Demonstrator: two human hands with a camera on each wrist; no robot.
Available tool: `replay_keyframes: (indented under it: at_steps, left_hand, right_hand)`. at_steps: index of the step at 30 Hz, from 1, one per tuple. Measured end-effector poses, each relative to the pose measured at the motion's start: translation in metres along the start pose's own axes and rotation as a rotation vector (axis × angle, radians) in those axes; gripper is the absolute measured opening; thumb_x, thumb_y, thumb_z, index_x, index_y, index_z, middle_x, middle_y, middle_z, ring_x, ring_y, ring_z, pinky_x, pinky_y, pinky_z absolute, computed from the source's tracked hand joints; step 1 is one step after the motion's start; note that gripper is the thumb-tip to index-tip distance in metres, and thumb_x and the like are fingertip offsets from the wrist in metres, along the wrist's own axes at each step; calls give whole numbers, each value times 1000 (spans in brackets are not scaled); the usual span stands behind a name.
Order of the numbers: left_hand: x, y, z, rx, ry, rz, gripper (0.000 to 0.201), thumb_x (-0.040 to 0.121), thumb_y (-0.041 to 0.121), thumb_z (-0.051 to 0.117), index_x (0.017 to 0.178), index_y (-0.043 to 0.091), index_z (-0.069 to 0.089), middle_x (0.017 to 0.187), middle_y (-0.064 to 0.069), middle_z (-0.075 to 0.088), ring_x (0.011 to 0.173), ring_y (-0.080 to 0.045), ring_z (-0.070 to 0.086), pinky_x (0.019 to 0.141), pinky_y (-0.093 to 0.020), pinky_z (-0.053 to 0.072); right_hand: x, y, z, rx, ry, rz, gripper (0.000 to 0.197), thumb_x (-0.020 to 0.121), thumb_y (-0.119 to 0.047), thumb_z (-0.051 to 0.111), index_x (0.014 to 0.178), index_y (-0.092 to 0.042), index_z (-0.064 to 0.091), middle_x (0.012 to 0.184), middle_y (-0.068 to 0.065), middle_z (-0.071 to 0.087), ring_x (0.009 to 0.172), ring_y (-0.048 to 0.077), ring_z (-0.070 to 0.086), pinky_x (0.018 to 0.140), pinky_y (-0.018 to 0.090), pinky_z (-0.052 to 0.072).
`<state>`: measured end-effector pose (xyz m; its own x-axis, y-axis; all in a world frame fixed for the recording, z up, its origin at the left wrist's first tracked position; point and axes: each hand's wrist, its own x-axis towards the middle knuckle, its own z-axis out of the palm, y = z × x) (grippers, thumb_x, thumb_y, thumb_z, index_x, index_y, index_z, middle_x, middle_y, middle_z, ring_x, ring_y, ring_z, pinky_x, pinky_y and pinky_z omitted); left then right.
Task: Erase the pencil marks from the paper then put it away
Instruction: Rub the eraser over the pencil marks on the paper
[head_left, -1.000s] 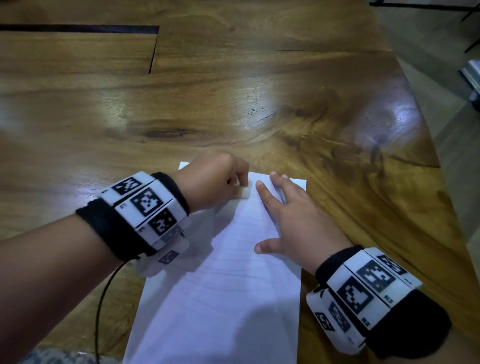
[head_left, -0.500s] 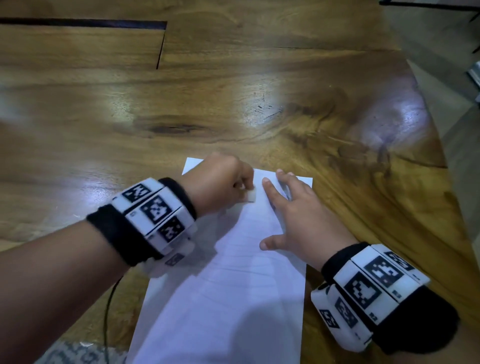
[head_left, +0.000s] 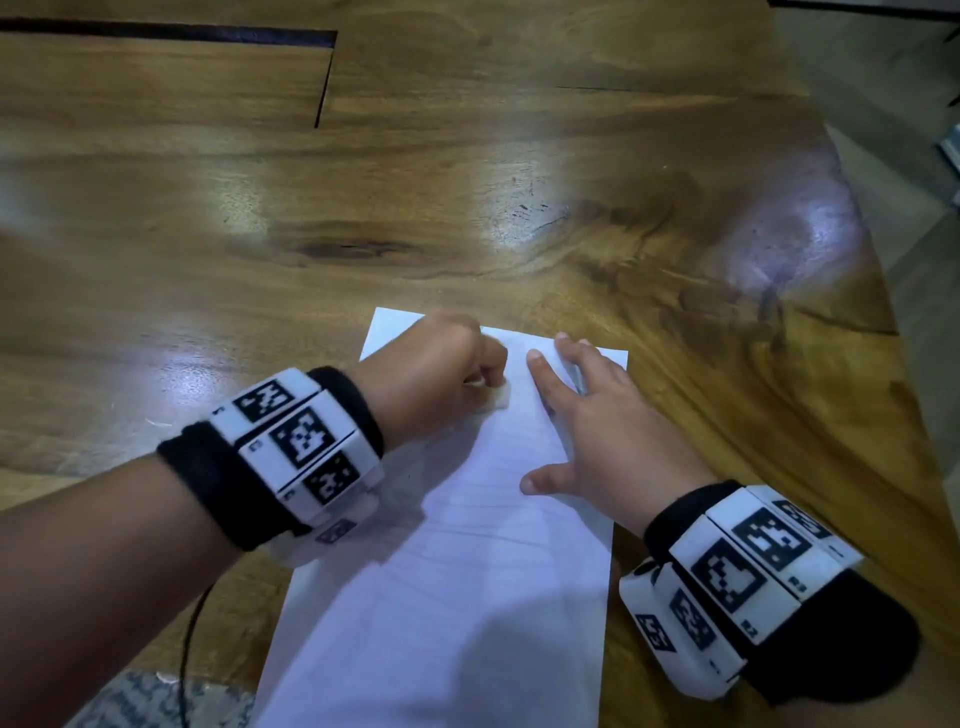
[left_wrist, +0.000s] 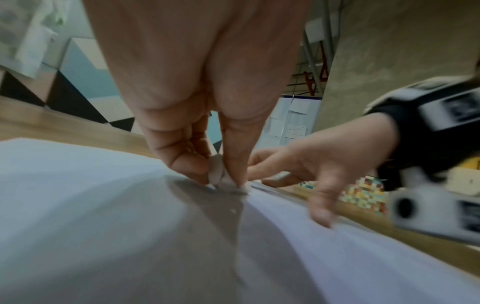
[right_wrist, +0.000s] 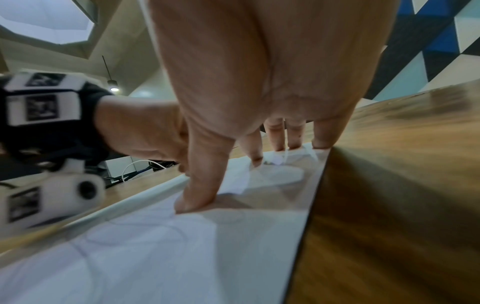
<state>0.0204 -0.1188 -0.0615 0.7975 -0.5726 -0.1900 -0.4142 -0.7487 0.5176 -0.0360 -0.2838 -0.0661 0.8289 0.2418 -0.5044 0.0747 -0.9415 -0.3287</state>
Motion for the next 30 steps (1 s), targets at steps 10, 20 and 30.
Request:
replay_keyframes:
  at_steps: [10, 20, 30]
  left_hand:
    - [9, 1, -3, -4, 24, -54, 7, 76, 14, 66, 82, 12, 68, 74, -3, 59, 65, -18, 51, 54, -23, 25]
    - [-20, -3, 5, -29, -134, 30, 6, 74, 17, 70, 80, 18, 69, 67, 8, 48, 62, -9, 45, 54, -15, 29]
    - [-46, 3, 20, -107, -140, 32, 13, 76, 22, 64, 64, 17, 62, 63, 11, 40, 54, 2, 45, 56, -4, 31]
  right_hand:
    - [0, 0, 0, 14, 5, -2, 109, 75, -49, 71, 150, -31, -5, 156, -8, -21, 143, 10, -17, 114, 25, 8]
    - [-2, -2, -1, 3, 12, -14, 108, 77, -49, 70, 151, -29, -6, 156, -6, -20, 144, 12, -17, 115, 25, 6]
    - [-1, 2, 2, 30, 42, -39, 107, 76, -50, 70, 151, -30, -4, 156, -8, -20, 143, 11, -17, 114, 23, 5]
